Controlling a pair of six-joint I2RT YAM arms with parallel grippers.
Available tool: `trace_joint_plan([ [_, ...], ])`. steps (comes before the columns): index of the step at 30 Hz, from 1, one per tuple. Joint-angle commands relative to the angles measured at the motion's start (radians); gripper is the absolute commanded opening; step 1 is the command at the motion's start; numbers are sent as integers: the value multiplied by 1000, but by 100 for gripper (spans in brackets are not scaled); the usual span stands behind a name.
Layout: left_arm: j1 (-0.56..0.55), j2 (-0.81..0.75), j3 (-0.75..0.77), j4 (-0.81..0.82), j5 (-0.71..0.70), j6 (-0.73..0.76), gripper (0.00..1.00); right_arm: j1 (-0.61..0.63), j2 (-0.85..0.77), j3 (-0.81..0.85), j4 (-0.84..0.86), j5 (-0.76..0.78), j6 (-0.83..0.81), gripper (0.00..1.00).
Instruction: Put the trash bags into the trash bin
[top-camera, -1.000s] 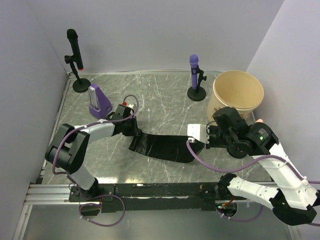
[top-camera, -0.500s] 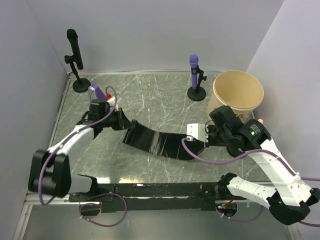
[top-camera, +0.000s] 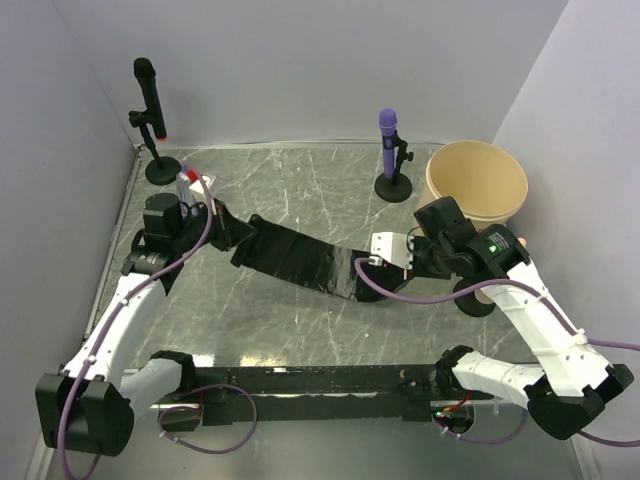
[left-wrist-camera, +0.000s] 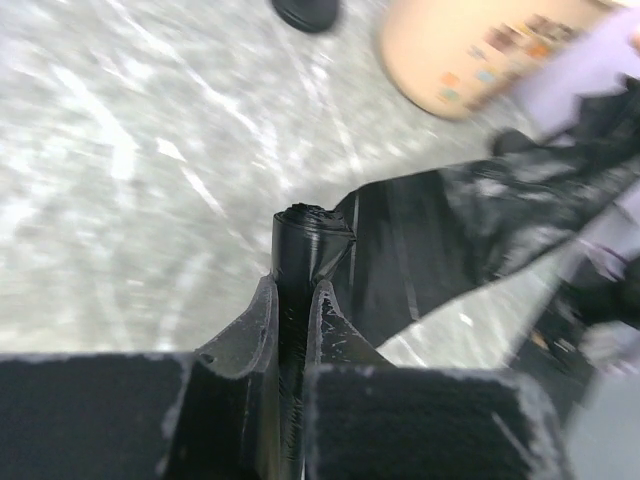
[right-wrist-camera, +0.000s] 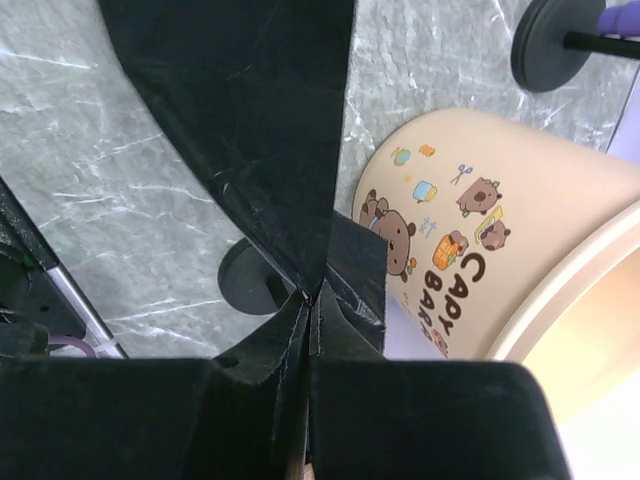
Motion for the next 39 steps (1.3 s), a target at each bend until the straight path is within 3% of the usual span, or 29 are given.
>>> trace_joint_plan([
  [1, 22, -29, 40, 9, -156, 66, 1, -30, 5, 34, 15, 13, -25, 0],
  [4, 27, -27, 55, 9, -141, 64, 1, -44, 19, 35, 14, -2, -27, 0],
  [5, 27, -27, 67, 14, -130, 63, 1, -50, 24, 43, 14, -14, -17, 7],
  [9, 30, 9, 174, -82, -46, 124, 1, -74, 74, 158, 54, -164, 122, 61],
  [11, 30, 31, 245, -142, 26, 178, 1, -76, 108, 236, 90, -282, 176, 75],
  [13, 30, 45, 288, -202, 81, 207, 1, -74, 155, 317, 152, -405, 222, 81],
  [19, 16, 49, 389, -363, 196, 334, 1, -74, 367, 546, 393, -750, 406, 77],
  [23, -22, 68, 478, -506, 195, 469, 1, -53, 522, 672, 476, -931, 519, 74],
  [30, -79, 98, 598, -667, 163, 604, 1, 62, 657, 788, 499, -1019, 533, 73],
  [39, -94, 65, 569, -590, 141, 534, 1, 101, 726, 827, 537, -1109, 590, 66],
])
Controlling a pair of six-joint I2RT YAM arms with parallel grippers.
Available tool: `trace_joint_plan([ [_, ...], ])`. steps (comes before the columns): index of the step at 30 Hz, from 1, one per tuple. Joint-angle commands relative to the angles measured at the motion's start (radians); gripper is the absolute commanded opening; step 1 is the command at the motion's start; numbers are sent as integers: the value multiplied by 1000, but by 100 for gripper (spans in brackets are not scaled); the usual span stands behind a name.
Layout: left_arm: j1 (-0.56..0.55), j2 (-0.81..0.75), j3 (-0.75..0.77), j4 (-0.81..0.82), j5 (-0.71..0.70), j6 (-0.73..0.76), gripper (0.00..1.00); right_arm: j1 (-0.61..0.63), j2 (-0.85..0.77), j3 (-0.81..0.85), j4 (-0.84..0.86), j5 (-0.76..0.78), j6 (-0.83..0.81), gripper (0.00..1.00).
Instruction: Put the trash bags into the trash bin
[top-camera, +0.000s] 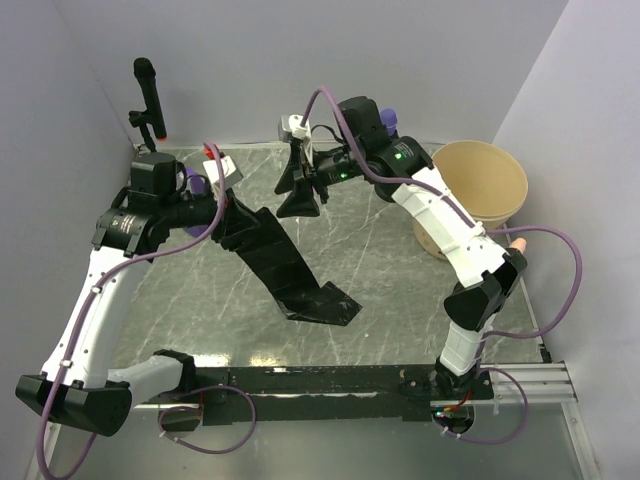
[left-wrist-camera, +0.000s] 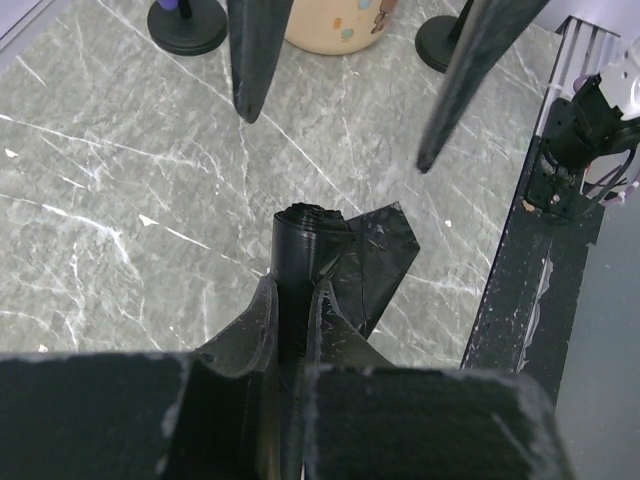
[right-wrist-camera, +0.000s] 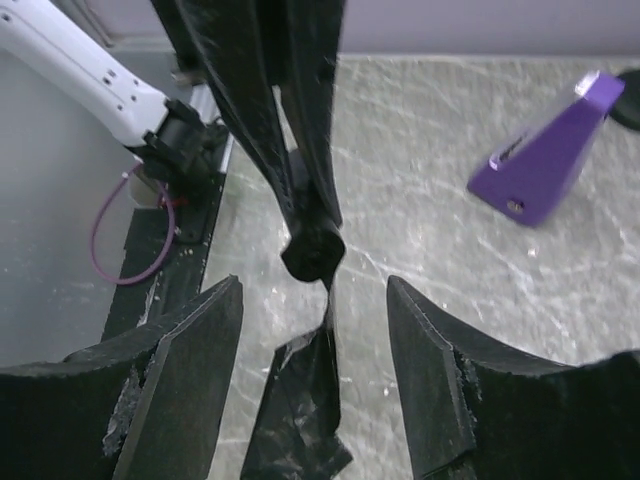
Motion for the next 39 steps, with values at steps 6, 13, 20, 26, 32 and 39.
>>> trace_joint_plan([
  [6, -6, -32, 10, 74, -1, -18, 1, 41, 28, 56, 49, -70, 11, 64],
  [13, -6, -38, 7, 89, 5, -29, 1, 52, 77, 98, 57, -42, 14, 61],
  [20, -6, -43, 7, 86, 7, -18, 1, 52, 92, 104, 51, -45, 11, 50],
  [26, -6, -38, 4, 77, 8, -15, 1, 54, 92, 102, 38, -76, -7, 14],
  [32, -6, -26, 26, 1, -22, 45, 48, 52, 79, 104, 2, -79, -74, 0],
  [39, -6, 35, 67, -167, -18, 201, 46, 52, 60, 116, -26, -51, -121, 0],
])
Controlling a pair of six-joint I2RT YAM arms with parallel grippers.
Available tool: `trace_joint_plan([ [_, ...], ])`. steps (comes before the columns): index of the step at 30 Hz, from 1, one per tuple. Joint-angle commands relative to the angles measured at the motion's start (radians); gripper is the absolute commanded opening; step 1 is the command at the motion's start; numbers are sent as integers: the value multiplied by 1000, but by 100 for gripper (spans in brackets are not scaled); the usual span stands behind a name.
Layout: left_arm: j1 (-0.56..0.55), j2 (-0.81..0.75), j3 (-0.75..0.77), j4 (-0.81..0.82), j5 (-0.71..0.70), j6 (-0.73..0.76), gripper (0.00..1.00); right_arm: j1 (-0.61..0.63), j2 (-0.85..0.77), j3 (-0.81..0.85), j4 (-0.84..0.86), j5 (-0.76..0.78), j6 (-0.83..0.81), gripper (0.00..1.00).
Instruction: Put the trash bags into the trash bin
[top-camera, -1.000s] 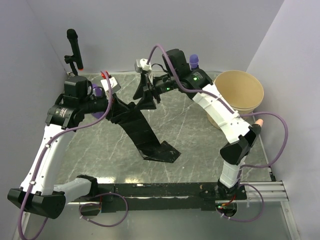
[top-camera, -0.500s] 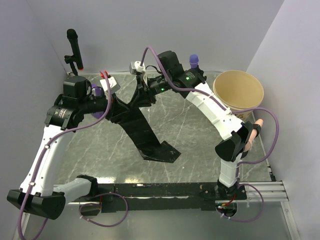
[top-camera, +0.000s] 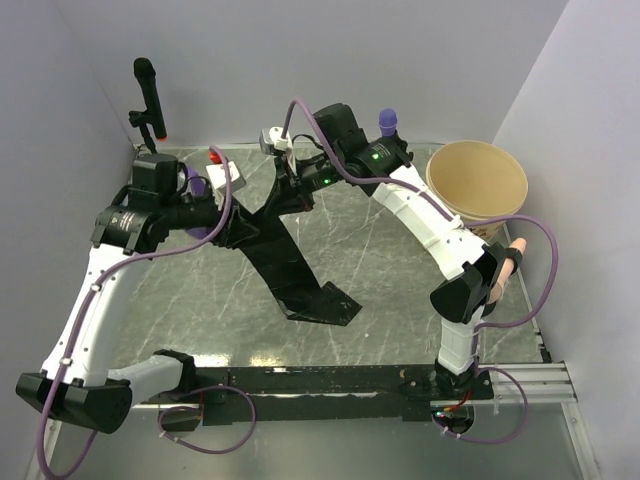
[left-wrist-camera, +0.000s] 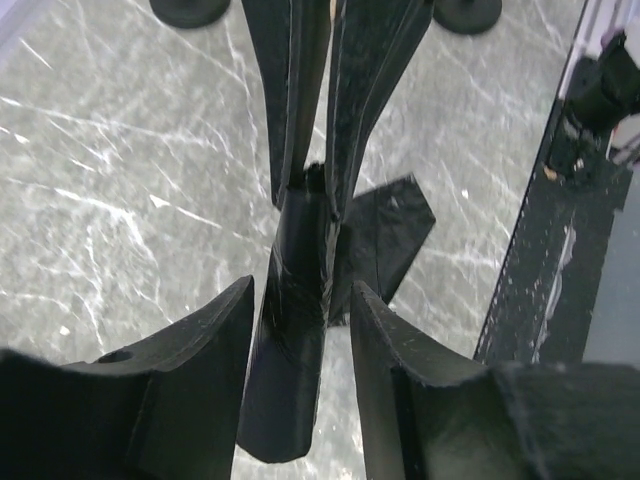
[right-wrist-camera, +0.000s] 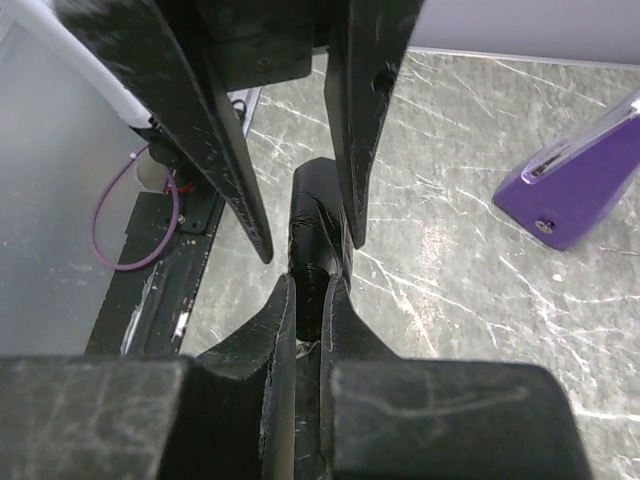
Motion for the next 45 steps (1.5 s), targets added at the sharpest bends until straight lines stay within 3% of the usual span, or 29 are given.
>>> trace_joint_plan([
  [1, -3, 39, 50, -106, 18, 117, 45, 2, -35, 60, 1, -16, -49, 0],
  [8, -3, 59, 45, -81, 50, 100, 47, 4, -40, 53, 9, -10, -37, 0],
  [18, -4, 102, 88, -199, 79, 176, 5, 1, -40, 38, 40, 17, 1, 0],
  [19, -4, 107, 93, -209, 79, 182, 1, -4, -40, 33, 58, 31, 33, 5],
  [21, -4, 110, 112, -206, 74, 147, 1, -28, -46, 11, 112, 45, 124, 40],
  [23, -4, 115, 148, -200, 76, 113, 1, -66, -69, -32, 164, 36, 191, 66],
  [25, -7, 122, 186, -195, 84, 79, 1, -103, -86, -78, 198, 8, 237, 88],
  [27, -16, 136, 234, -198, 94, 48, 1, -134, -107, -133, 253, -47, 286, 99],
  [32, -24, 190, 370, -210, 134, -33, 1, -137, -210, -383, 567, -94, 408, 99],
  [35, -24, 204, 422, -181, 142, -87, 1, -123, -170, -367, 644, -124, 489, 99],
  [40, -27, 201, 436, -158, 134, -130, 1, -107, -114, -375, 928, -205, 750, 99],
  [45, -36, 182, 424, -132, 102, -148, 1, -68, -81, -372, 1061, -248, 859, 97],
])
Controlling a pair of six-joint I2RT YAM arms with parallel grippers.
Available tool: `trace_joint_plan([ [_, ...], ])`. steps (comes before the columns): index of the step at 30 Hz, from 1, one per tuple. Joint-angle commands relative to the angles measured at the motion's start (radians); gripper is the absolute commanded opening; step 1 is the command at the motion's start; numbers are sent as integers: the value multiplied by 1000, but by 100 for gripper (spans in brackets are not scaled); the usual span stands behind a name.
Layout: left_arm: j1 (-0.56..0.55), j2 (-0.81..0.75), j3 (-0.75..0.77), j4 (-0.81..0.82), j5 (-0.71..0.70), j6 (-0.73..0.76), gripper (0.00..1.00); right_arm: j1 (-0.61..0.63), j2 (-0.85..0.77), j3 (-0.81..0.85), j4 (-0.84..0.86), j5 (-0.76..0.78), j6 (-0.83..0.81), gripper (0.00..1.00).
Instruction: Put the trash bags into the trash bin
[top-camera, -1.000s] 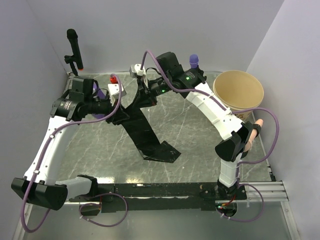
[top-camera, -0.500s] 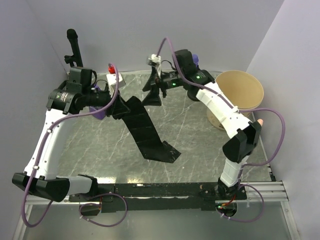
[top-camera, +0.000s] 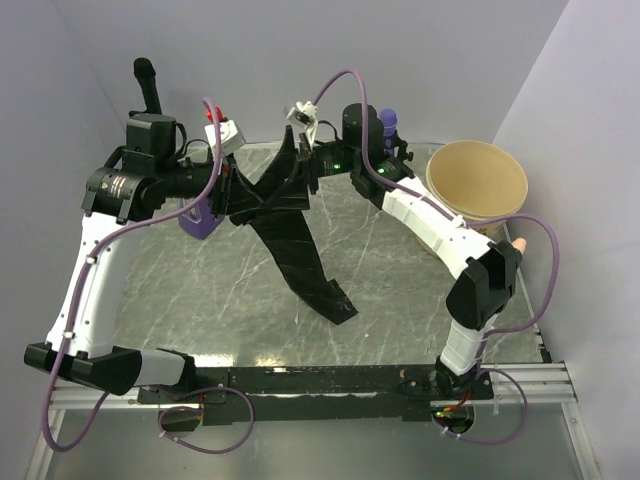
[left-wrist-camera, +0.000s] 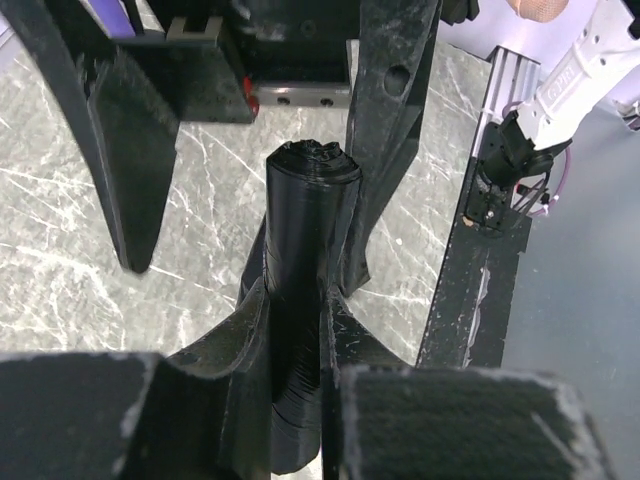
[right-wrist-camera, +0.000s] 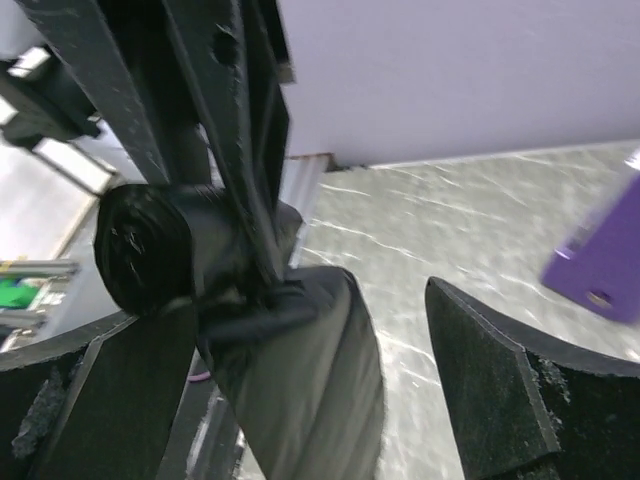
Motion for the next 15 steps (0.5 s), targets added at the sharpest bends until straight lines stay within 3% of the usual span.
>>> trace_joint_plan([
  [1, -9, -23, 23, 66, -1, -53, 1, 32, 34, 19, 221, -93, 158, 96],
  [7, -9, -30, 34, 99, -18, -87, 1, 40, 58, -15, 375, -141, 286, 84],
  [11, -7, -39, 25, 103, -44, -87, 1, 40, 49, -26, 422, -166, 317, 68],
  [15, -9, -48, 10, 109, -73, -84, 1, 38, 23, -41, 384, -161, 269, 68],
])
